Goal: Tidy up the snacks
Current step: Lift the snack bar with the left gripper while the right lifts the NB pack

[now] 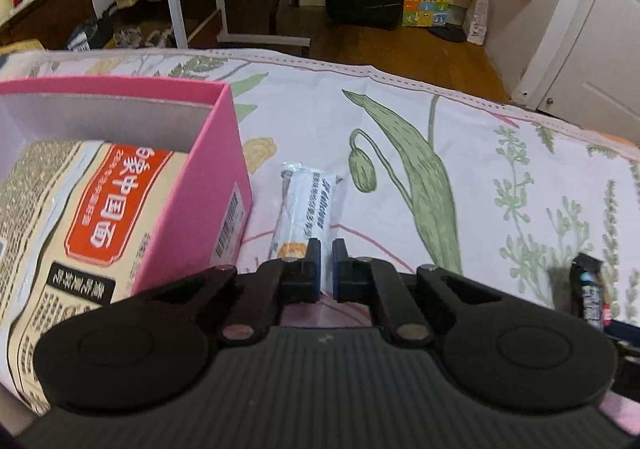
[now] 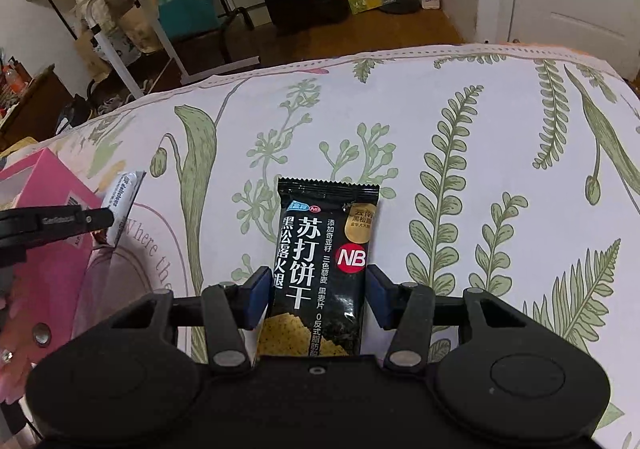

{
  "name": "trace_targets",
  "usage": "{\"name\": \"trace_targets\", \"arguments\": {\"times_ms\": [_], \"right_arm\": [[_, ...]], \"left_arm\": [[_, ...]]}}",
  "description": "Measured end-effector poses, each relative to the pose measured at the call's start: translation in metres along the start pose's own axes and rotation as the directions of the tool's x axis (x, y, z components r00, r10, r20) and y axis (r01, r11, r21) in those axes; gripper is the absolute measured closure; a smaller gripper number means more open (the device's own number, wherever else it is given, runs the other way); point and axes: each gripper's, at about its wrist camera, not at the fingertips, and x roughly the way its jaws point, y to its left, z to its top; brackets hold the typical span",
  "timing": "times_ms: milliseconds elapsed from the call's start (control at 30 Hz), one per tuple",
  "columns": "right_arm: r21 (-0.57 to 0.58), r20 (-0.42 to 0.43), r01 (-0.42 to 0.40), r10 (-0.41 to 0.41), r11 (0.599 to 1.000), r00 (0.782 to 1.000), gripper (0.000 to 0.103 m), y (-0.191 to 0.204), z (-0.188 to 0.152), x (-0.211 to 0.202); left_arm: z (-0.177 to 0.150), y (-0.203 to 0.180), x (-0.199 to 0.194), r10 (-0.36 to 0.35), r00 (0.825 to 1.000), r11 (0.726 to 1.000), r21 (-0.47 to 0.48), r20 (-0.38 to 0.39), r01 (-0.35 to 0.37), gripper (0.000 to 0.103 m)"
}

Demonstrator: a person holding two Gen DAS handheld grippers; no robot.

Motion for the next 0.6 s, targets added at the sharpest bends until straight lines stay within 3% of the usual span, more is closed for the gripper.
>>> {"name": "trace_targets", "arguments": {"times_ms": [267,600], "right_arm": [[0.026,-0.008,-0.018,0.018,0.999,1.0,0.047,-0.005,0.001,-0.004],[0.047,-0.03,-0.038,0.04,0.998,0.999,0.047,-0.009,0.001,-0.004]], "left_arm": [[-0.005,0.002,-0.013,-0.073,0.997,0.997,-0.021,-0.032,0.072,0.099],[-0.016,-0.007,-0.035,-0.141,0.988,0.99,0.022,-0.064,0.142,0.099]]}}
